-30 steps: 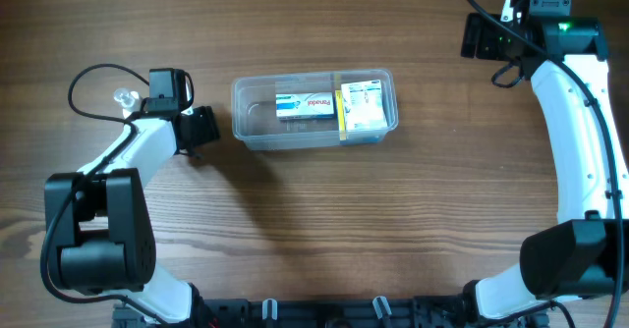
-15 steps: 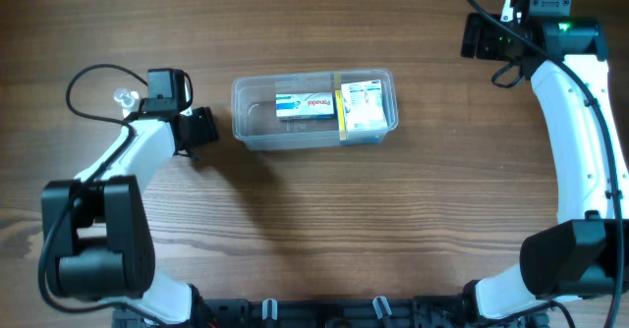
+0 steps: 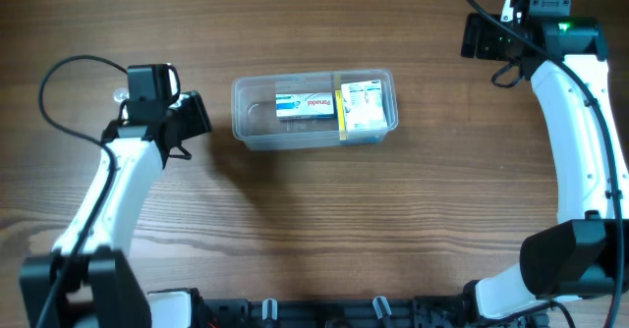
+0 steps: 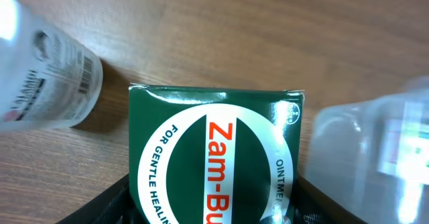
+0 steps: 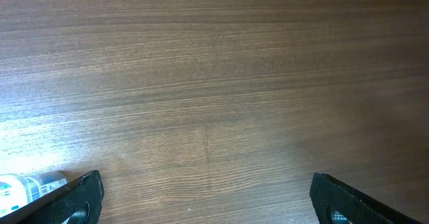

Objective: Pack container
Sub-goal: 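Carry the Zam-Buk tin right over the clear container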

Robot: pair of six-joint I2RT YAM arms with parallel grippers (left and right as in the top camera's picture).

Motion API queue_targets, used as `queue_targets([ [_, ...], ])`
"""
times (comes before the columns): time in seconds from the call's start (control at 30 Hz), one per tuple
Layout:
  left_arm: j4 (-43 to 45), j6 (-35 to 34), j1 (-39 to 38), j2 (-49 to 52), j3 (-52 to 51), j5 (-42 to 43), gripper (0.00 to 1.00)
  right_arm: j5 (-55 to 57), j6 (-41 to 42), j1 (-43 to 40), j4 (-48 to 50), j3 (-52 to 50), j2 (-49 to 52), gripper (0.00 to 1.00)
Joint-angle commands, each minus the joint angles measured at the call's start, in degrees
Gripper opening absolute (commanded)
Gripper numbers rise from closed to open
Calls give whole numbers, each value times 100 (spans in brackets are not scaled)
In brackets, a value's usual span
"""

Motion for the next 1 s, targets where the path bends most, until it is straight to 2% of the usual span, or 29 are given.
queue_targets([
  [0.0, -70, 11, -63, -693, 61, 267, 63, -74, 98, 13, 13, -26, 52, 100],
  [0.27, -317, -39, -752, -1506, 61, 262, 60, -74, 96, 13, 13, -26, 52, 100],
  [0.4, -299, -361, -1287, -1528, 61, 258, 59, -74, 98, 13, 13, -26, 52, 100],
  [0.77, 398, -1355, -2236, -1113, 61, 173, 57, -74, 98, 13, 13, -26, 52, 100],
  [0.97, 964, -1397, -2774, -564, 61, 170, 56, -74, 98, 13, 13, -26, 52, 100],
])
